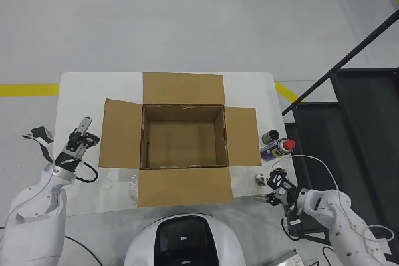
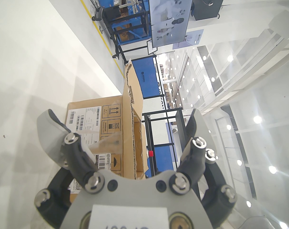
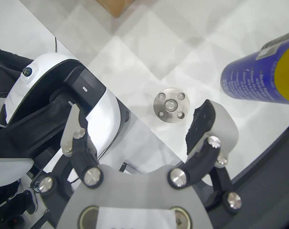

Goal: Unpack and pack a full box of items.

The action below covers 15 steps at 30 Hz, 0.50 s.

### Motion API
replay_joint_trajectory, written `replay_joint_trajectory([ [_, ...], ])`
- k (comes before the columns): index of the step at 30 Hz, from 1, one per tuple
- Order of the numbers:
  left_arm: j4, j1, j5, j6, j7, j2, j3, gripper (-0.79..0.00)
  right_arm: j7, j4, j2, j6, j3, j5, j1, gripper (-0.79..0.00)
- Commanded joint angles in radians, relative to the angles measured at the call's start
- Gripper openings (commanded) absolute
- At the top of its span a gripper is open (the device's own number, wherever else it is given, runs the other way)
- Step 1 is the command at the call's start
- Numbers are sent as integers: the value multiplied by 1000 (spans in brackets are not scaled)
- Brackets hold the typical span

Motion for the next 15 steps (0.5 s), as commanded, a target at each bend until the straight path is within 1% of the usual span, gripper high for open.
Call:
replay_joint_trajectory([
  [1, 0, 0, 0, 0, 0, 0, 0, 0, 9, 28, -1, 6, -21, -3, 25, 0],
  [6, 0, 0, 0, 0, 0, 0, 0, 0, 31, 81, -1, 25, -52, -23, 66, 0],
  [15, 0, 0, 0, 0, 0, 0, 0, 0, 40, 123, -2, 47, -108, -48, 113, 0],
])
